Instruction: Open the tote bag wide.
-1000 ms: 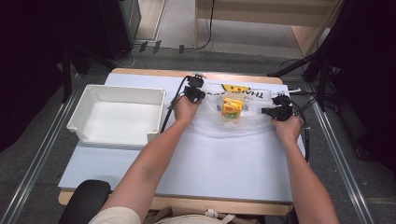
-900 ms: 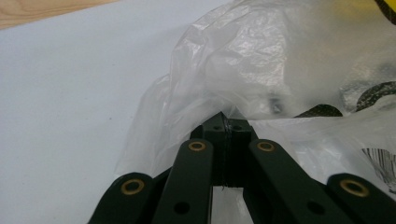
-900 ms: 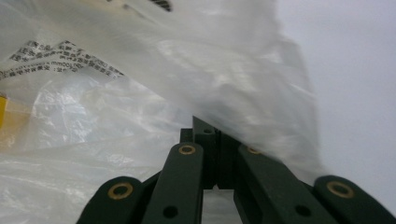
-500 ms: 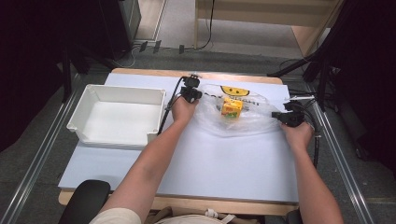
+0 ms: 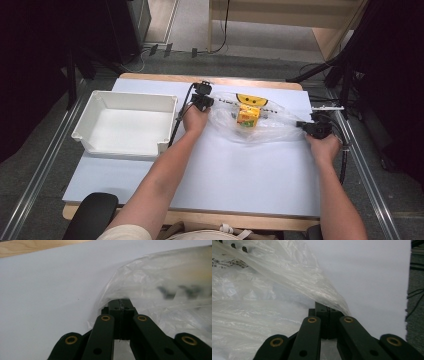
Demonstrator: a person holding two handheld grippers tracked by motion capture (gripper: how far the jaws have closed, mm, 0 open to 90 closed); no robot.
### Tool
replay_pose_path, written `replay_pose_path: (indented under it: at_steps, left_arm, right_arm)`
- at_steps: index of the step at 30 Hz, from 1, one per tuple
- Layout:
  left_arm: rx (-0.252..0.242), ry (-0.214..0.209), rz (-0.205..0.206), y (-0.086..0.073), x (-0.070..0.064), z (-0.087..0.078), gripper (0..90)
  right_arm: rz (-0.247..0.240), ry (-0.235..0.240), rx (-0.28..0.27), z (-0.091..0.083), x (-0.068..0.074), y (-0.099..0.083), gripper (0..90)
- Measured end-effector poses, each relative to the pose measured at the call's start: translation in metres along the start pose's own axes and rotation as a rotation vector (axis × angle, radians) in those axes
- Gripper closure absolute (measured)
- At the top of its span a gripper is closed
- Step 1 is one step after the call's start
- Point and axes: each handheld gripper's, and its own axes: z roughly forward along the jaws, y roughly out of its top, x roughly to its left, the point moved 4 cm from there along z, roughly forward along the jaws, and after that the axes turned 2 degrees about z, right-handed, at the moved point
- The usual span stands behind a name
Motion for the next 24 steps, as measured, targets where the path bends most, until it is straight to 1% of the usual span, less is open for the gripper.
replay_pose_path:
  at_steps: [3,4,5,6,7,8,11,13,15,16,18,19,20,24]
  left_arm:
    - [-0.001,0.006,-0.002,-0.0004,0.0012,-0.0002,90.0]
    - [-0.002,0.005,-0.012,-0.0005,0.0020,-0.0002,90.0]
    - [-0.002,0.005,-0.012,-0.0005,0.0020,-0.0002,90.0]
    - [-0.003,0.003,-0.026,-0.0003,0.0035,-0.0002,90.0]
    - [-0.003,0.003,-0.026,-0.0003,0.0035,-0.0002,90.0]
    - [-0.001,0.003,-0.035,-0.0003,0.0042,-0.0005,90.0]
    - [-0.002,0.005,-0.029,-0.0009,0.0053,-0.0009,90.0]
    - [-0.002,0.004,-0.033,-0.0010,0.0059,-0.0009,90.0]
    - [-0.003,0.000,-0.050,-0.0010,0.0069,-0.0009,90.0]
    - [-0.003,0.002,-0.053,-0.0011,0.0070,-0.0010,90.0]
    - [-0.003,0.002,-0.053,-0.0011,0.0072,-0.0010,90.0]
    - [-0.002,-0.007,-0.068,-0.0012,0.0087,-0.0012,90.0]
    - [-0.002,-0.007,-0.071,-0.0013,0.0096,-0.0014,90.0]
    - [-0.001,0.000,-0.057,-0.0016,0.0096,-0.0018,90.0]
  right_arm:
    - [-0.001,-0.016,-0.007,-0.0008,-0.0016,-0.0004,90.0]
    - [-0.003,-0.022,-0.008,-0.0006,-0.0012,-0.0004,90.0]
    - [-0.004,-0.027,-0.009,-0.0007,-0.0009,-0.0005,90.0]
    - [-0.001,-0.028,-0.012,-0.0005,-0.0013,-0.0005,90.0]
    - [0.007,-0.022,-0.013,-0.0006,-0.0020,-0.0008,90.0]
    - [0.017,-0.014,-0.017,-0.0007,-0.0031,-0.0013,90.0]
    - [0.030,-0.005,-0.019,-0.0018,-0.0052,-0.0021,90.0]
    - [0.018,-0.013,-0.018,-0.0024,-0.0054,-0.0022,90.0]
    - [0.020,-0.021,-0.018,-0.0029,-0.0062,-0.0026,90.0]
    - [0.029,-0.019,-0.017,-0.0031,-0.0063,-0.0028,90.0]
    - [0.022,-0.024,-0.019,-0.0030,-0.0062,-0.0028,90.0]
    - [0.004,-0.037,-0.017,-0.0035,-0.0059,-0.0027,90.0]
    - [0.005,-0.036,-0.017,-0.0034,-0.0061,-0.0028,90.0]
    - [0.024,-0.023,-0.021,-0.0033,-0.0074,-0.0033,90.0]
